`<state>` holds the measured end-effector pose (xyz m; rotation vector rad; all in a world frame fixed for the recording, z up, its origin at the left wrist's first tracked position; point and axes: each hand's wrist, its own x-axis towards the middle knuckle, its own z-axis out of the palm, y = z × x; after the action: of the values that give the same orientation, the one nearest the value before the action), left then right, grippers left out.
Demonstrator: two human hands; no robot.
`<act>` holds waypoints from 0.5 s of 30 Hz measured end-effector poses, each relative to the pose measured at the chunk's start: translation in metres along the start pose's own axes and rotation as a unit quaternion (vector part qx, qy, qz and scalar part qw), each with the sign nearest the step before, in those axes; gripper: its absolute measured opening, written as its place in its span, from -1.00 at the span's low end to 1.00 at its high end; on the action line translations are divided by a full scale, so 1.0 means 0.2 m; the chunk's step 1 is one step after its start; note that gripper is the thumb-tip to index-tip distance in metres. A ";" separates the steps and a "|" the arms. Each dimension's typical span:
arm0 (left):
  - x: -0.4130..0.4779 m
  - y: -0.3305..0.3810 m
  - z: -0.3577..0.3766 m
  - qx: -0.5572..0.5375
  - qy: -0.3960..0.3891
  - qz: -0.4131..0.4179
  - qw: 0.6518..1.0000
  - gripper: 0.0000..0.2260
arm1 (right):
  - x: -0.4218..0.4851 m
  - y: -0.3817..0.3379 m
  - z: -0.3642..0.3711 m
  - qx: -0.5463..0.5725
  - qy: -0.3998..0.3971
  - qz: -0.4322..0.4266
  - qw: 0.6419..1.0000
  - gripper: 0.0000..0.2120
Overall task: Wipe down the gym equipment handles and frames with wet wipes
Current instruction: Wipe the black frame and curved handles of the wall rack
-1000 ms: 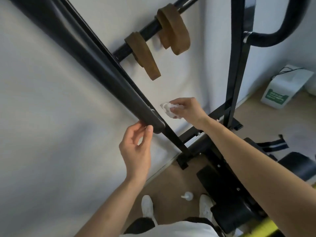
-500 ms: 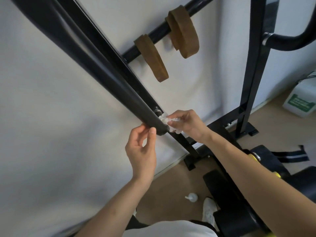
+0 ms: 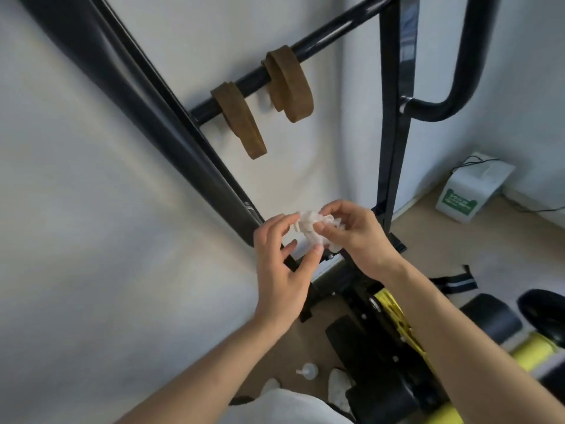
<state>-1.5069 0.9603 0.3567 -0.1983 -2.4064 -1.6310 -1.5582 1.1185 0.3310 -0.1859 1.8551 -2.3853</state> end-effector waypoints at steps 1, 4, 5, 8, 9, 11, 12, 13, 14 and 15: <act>0.04 -0.01 0.03 0.021 -0.039 0.021 0.999 -0.57 | -0.02 -0.01 -0.04 -0.006 0.014 0.003 1.000 -0.72; 0.15 0.00 0.14 0.024 -0.117 0.044 0.992 -0.60 | -0.05 -0.07 -0.16 -0.019 0.051 0.002 0.999 -0.69; 0.19 0.01 0.18 0.019 -0.130 0.049 0.990 -0.61 | -0.06 -0.09 -0.20 -0.019 0.065 0.002 0.998 -0.69; 0.34 0.06 0.30 -0.014 -0.170 0.008 0.985 -0.62 | -0.03 -0.20 -0.31 0.027 0.103 0.016 0.994 -0.75; 0.40 0.09 0.34 -0.032 -0.177 -0.008 0.984 -0.63 | -0.02 -0.24 -0.34 0.048 0.107 0.022 0.993 -0.79; 0.52 0.13 0.43 -0.058 -0.174 -0.025 0.983 -0.68 | 0.04 -0.32 -0.40 0.077 0.109 0.030 0.991 -0.88; 0.58 0.16 0.47 -0.072 -0.168 -0.035 0.983 -0.70 | 0.07 -0.36 -0.43 0.080 0.114 0.031 0.990 -0.90; 0.64 0.17 0.52 -0.093 -0.157 -0.055 0.982 -0.72 | 0.10 -0.40 -0.47 0.077 0.126 0.029 0.989 -0.88; 0.70 0.18 0.57 -0.123 -0.142 -0.080 0.979 -0.74 | 0.13 -0.43 -0.51 0.066 0.142 0.029 0.987 -0.86; 0.76 0.19 0.61 -0.153 -0.129 -0.105 0.974 -0.75 | 0.17 -0.46 -0.56 0.041 0.166 0.029 0.985 -0.85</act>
<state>-1.6575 1.0855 0.3861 -0.2244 -2.4103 -2.1970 -1.6117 1.2416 0.3941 0.2892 1.8514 -2.5714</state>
